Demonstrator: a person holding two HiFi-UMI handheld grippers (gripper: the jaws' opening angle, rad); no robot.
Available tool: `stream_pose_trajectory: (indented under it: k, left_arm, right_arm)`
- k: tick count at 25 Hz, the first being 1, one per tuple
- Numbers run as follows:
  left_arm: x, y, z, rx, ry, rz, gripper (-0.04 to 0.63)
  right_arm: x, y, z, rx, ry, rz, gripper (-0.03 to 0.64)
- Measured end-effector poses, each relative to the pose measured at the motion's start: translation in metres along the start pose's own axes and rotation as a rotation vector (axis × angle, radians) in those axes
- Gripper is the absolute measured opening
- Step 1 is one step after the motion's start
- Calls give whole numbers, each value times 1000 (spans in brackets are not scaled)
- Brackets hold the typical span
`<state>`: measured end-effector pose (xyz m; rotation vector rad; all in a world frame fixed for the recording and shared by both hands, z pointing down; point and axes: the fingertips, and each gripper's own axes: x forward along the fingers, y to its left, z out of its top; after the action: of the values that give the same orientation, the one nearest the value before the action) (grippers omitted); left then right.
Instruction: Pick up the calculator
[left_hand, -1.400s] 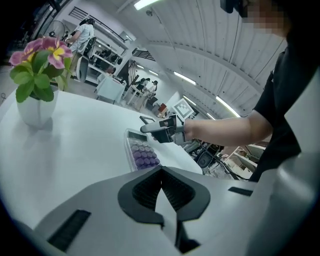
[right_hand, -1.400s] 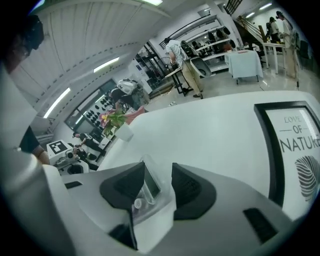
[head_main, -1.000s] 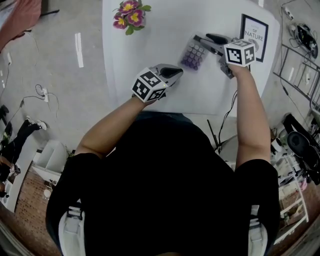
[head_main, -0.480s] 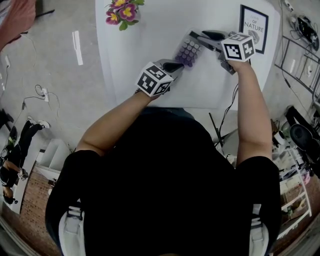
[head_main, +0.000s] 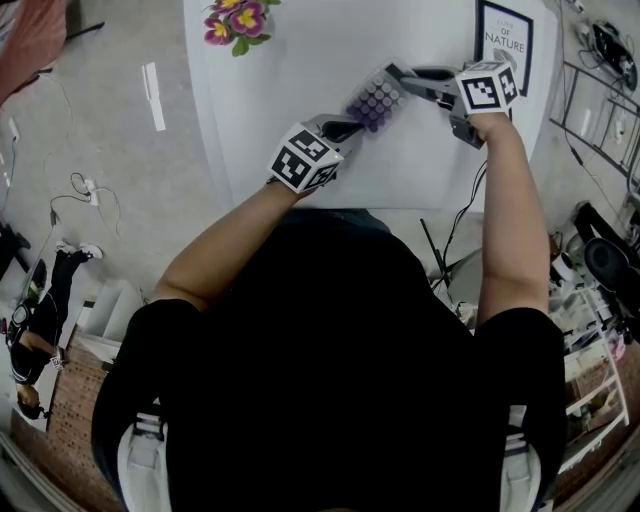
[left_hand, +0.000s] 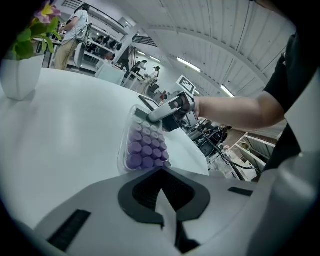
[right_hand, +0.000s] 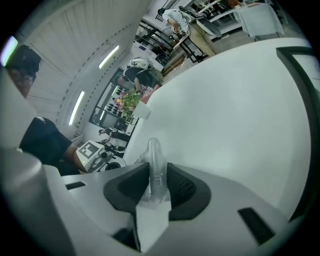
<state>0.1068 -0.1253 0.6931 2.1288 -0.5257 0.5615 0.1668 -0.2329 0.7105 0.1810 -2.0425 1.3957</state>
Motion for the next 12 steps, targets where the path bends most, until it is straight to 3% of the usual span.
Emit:
stream_pose_trajectory:
  k: [5, 12]
  left_arm:
    - [0, -2, -2, 23, 12, -13, 17]
    - [0, -4, -5, 45, 22, -26, 17]
  right_arm:
    - [5, 5, -12, 28, 62, 33, 132]
    - [9, 8, -11, 46, 75, 61, 129]
